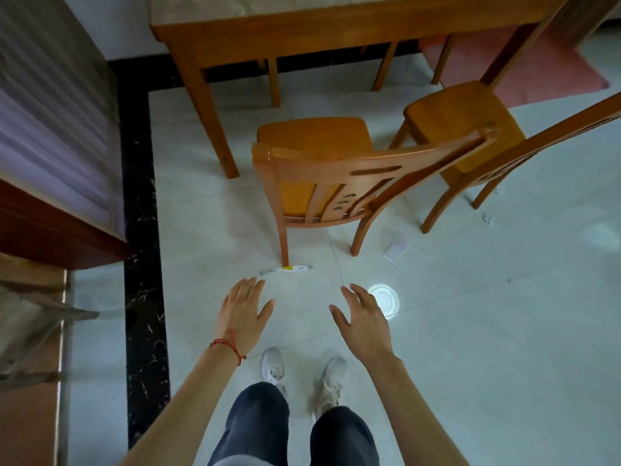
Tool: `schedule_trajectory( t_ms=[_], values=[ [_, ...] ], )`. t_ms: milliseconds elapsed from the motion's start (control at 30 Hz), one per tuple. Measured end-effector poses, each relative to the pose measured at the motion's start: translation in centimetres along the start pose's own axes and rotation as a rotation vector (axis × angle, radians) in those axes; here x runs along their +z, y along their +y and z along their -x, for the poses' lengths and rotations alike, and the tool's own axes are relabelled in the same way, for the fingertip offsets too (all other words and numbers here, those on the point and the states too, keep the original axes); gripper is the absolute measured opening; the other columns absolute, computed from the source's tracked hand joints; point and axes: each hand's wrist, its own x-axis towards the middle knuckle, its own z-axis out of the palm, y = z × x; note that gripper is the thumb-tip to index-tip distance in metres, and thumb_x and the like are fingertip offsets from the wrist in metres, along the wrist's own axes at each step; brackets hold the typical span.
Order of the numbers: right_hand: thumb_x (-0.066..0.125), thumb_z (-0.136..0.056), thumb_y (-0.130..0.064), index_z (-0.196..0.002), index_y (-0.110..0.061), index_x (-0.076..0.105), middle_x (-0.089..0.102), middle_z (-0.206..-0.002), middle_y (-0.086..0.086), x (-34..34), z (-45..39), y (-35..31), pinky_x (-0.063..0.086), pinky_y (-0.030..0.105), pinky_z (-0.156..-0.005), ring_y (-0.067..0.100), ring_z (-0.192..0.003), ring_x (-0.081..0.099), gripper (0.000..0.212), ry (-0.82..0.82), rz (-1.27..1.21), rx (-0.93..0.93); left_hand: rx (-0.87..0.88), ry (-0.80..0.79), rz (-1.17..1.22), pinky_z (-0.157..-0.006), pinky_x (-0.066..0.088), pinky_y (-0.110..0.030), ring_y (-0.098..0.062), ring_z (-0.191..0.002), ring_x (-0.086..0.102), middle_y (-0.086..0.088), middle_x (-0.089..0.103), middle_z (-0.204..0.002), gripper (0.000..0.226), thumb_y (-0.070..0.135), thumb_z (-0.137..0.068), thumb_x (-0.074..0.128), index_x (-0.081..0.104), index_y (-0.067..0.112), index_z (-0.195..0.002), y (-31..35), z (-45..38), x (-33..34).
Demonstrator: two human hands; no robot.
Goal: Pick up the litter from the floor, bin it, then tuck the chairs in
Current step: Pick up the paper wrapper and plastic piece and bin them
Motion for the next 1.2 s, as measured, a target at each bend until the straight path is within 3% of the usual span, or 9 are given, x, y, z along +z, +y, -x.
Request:
schedule_trajectory(
  t_ms=[233, 433, 667, 1200],
  values=[
    [0.045, -0.094, -0.038, -0.136, -0.014, 0.042, 0.036, -0.147, 0.006, 2.9, -6.3, 4.6, 0.037, 0.036, -0.104, 0.023, -0.136, 0.032, 0.049, 0.022, -0.02, -0.013, -0.02, 0.037, 0.056, -0.111, 0.023, -0.038, -0.028, -0.136, 0.027, -0.012, 0.039, -0.144, 0.048, 0.031, -0.093, 0.045, 0.04, 0.007, -0.135, 1.0, -5.8, 5.5],
    [0.048, -0.093, -0.037, -0.134, -0.012, 0.045, 0.04, -0.145, 0.009, 7.7, -11.6, 9.0, 0.04, 0.038, -0.101, 0.025, -0.134, 0.036, 0.048, 0.056, -0.031, -0.023, 0.018, 0.038, 0.032, -0.111, 0.021, -0.035, -0.026, -0.137, 0.026, -0.01, 0.038, -0.144, 0.054, 0.04, -0.093, 0.038, 0.038, 0.008, -0.136, 0.3, -11.1, 11.8],
    [0.052, -0.091, -0.034, -0.13, -0.008, 0.049, 0.045, -0.141, 0.013, 17.2, -18.9, 15.4, 0.044, 0.042, -0.097, 0.031, -0.128, 0.044, 0.047, 0.059, 0.008, -0.075, 0.044, 0.023, -0.007, -0.112, 0.019, -0.034, -0.025, -0.138, 0.024, -0.01, 0.035, -0.146, 0.049, 0.031, -0.094, 0.042, 0.036, 0.008, -0.137, -3.4, -18.2, 22.4],
    [0.043, -0.094, -0.039, -0.137, -0.013, 0.04, 0.035, -0.148, 0.007, 39.6, -32.8, 28.6, 0.037, 0.038, -0.103, 0.025, -0.135, 0.034, 0.05, -0.005, 0.11, -0.116, -0.046, -0.002, -0.013, -0.113, 0.019, -0.037, -0.026, -0.138, 0.022, -0.012, 0.03, -0.149, 0.052, 0.036, -0.094, 0.04, 0.034, 0.009, -0.138, -15.9, -34.5, 48.2]
  ],
)
